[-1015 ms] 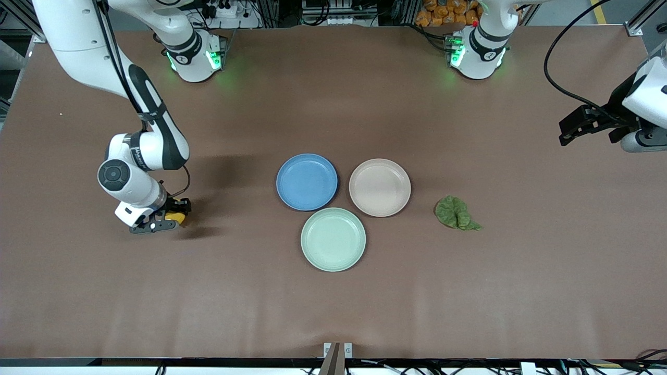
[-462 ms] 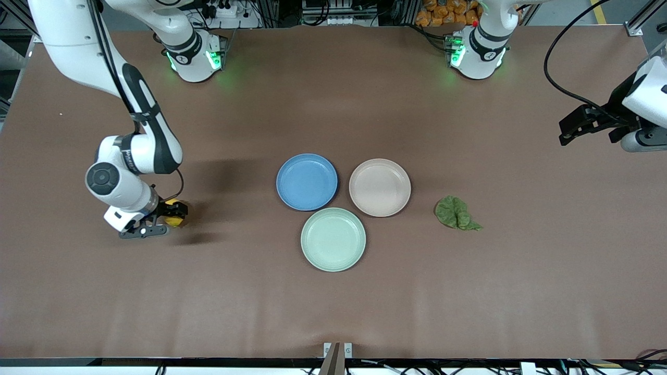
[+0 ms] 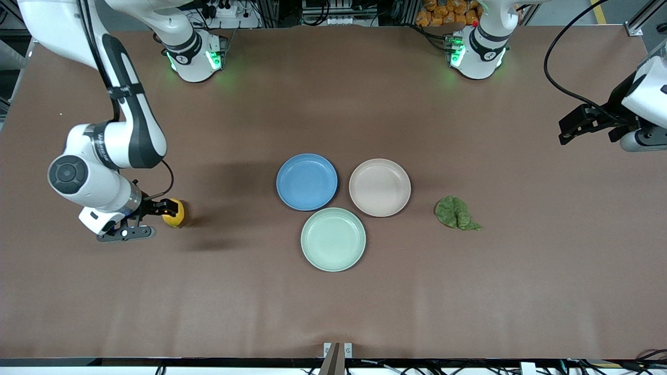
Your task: Pick lemon and lettuce from blue and beige plates
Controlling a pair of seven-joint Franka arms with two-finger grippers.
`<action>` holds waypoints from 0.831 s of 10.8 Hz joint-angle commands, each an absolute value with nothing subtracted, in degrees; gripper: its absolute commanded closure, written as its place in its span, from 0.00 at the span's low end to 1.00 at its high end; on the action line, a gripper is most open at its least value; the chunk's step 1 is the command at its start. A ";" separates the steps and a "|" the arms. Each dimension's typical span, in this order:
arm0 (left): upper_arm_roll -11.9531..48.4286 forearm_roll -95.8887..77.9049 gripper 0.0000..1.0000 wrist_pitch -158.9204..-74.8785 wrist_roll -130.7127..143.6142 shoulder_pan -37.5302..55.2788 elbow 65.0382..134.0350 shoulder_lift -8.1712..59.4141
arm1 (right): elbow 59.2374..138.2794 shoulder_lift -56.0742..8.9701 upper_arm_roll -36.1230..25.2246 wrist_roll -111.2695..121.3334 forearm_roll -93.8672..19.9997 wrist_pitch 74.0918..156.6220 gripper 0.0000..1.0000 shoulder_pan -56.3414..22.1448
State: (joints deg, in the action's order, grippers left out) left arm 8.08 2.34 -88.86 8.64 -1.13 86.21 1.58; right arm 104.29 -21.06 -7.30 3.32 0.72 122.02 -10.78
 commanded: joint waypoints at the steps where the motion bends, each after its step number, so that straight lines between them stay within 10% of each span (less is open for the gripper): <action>1: 8.26 1.05 0.00 -87.89 7.21 -1.32 86.22 0.88 | 101.17 -17.16 -7.30 3.78 -0.09 115.07 0.00 -11.60; 9: 8.44 0.97 0.00 -84.99 7.03 -1.32 86.22 0.79 | 100.55 -1.69 -5.98 3.96 -0.26 96.52 0.00 -9.94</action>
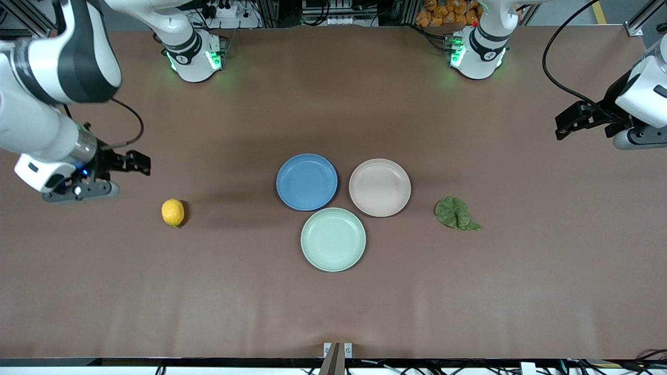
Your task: Pick lemon and lettuce from blue and beige plates
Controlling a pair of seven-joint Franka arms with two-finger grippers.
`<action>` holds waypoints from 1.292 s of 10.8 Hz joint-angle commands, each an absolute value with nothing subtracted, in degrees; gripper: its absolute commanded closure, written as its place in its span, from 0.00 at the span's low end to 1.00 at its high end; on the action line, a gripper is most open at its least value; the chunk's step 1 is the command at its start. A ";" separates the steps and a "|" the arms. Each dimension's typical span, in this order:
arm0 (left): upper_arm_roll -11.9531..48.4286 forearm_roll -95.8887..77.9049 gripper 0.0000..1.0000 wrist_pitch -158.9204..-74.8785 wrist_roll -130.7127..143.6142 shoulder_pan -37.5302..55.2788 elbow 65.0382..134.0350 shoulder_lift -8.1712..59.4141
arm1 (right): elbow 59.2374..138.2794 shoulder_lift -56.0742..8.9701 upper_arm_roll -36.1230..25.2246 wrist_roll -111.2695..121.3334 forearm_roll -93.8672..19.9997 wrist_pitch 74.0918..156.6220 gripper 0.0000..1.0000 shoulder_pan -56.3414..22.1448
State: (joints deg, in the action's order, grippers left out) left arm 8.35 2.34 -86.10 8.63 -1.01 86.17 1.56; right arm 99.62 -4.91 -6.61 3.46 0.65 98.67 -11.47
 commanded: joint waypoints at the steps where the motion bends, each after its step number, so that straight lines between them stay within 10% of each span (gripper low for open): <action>1: 8.35 0.53 0.00 -84.99 7.03 -1.32 86.22 0.79 | 100.02 -0.36 -5.98 3.96 -0.18 95.20 0.00 -9.32; 14: 8.26 -1.67 0.00 -85.52 6.86 -1.23 86.22 1.14 | 87.45 0.44 -9.84 -0.70 0.26 79.45 0.00 -8.70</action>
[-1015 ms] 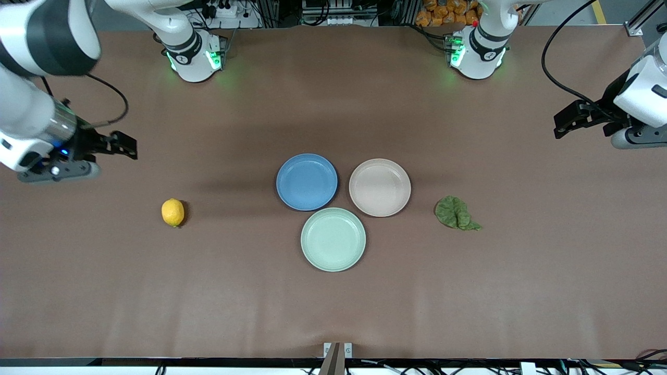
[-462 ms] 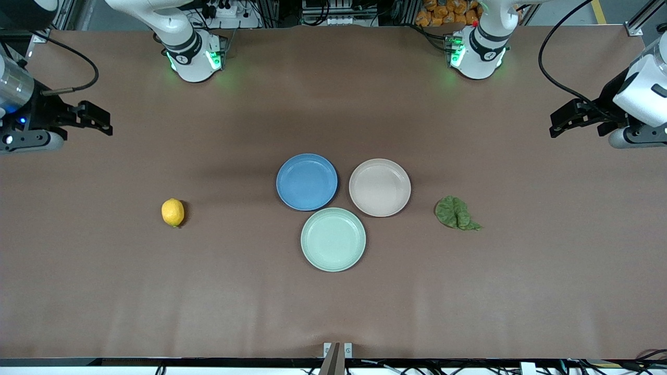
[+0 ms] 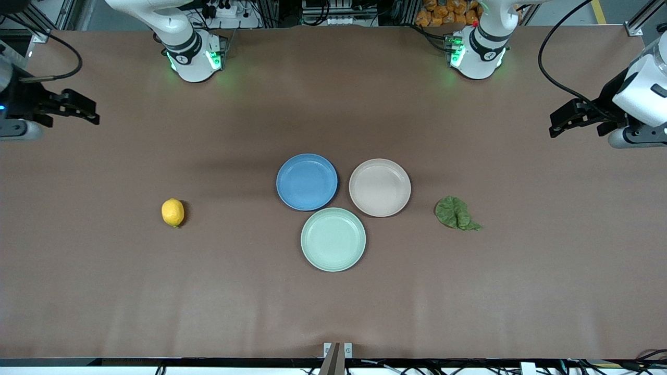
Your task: Pick lemon and lettuce from blue and beige plates
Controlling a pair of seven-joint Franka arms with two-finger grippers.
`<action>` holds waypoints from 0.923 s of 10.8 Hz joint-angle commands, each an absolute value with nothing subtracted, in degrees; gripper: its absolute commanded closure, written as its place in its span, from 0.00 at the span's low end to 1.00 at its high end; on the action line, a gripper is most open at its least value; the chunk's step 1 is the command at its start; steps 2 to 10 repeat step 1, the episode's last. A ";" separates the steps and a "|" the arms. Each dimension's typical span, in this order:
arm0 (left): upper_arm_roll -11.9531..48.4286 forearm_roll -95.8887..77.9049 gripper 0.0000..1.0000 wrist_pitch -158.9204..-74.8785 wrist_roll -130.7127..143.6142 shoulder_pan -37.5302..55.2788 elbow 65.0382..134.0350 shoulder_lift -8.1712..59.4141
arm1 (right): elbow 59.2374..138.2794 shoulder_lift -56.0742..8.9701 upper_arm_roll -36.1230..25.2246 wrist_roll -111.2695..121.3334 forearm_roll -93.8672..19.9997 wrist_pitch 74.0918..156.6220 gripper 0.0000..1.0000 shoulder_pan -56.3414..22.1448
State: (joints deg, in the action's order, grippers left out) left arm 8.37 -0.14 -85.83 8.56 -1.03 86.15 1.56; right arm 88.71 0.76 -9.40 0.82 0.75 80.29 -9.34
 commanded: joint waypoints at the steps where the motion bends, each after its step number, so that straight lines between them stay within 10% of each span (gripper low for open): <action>1: 8.26 -1.67 0.00 -85.52 6.86 -1.23 86.22 1.14 | 87.36 0.35 -9.84 -0.88 0.26 79.54 0.00 -8.79; 10: 8.26 -1.67 0.00 -85.52 6.86 -1.23 86.22 1.14 | 87.36 0.35 -9.84 -0.88 0.26 79.54 0.00 -8.79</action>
